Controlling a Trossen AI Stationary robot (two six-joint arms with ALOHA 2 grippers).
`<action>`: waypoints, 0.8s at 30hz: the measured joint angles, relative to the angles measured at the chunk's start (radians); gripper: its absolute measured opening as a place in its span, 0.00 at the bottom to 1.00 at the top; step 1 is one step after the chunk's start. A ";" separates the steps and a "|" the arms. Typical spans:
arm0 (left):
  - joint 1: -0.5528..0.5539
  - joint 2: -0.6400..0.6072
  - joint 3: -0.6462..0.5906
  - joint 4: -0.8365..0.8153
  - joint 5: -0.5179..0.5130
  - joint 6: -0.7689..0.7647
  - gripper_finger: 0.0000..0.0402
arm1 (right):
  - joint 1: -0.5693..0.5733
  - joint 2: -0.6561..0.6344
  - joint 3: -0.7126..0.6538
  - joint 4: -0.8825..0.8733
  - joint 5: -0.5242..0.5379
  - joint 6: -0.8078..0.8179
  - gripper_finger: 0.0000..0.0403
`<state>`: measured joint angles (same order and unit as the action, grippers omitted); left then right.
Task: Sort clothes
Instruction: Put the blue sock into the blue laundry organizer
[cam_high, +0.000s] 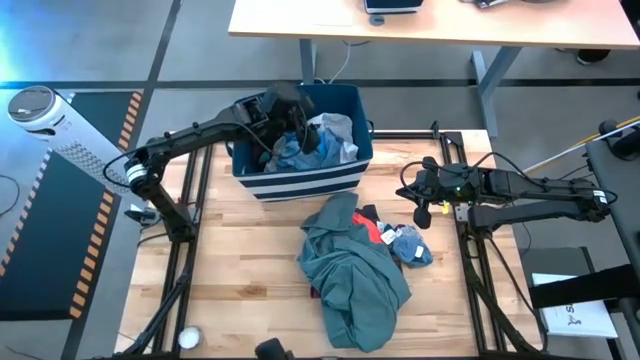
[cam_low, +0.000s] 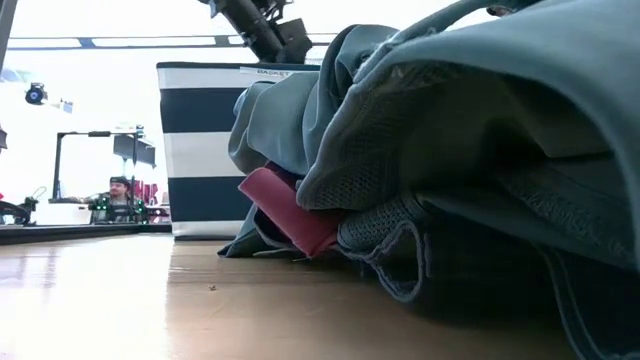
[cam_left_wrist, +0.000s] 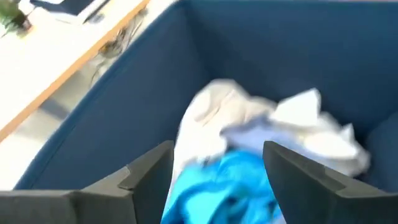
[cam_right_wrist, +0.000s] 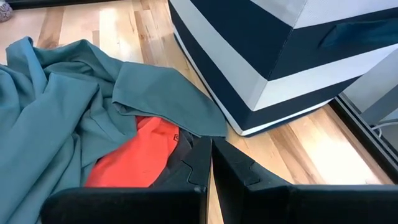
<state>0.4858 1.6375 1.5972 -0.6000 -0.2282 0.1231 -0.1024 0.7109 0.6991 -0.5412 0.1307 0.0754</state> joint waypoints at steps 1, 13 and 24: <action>0.000 -0.005 0.000 -0.031 -0.013 0.006 0.58 | 0.000 0.000 0.000 -0.001 -0.001 0.005 0.00; 0.001 -0.241 -0.125 0.050 -0.055 0.064 0.12 | 0.016 0.058 -0.014 -0.007 -0.084 0.057 0.00; -0.071 -0.627 -0.527 0.446 0.142 -0.001 0.01 | 0.151 0.103 -0.082 -0.011 -0.083 0.099 0.00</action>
<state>0.4151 1.0100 1.0706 -0.1543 -0.0864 0.1223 0.0481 0.8137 0.6170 -0.5527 0.0481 0.1747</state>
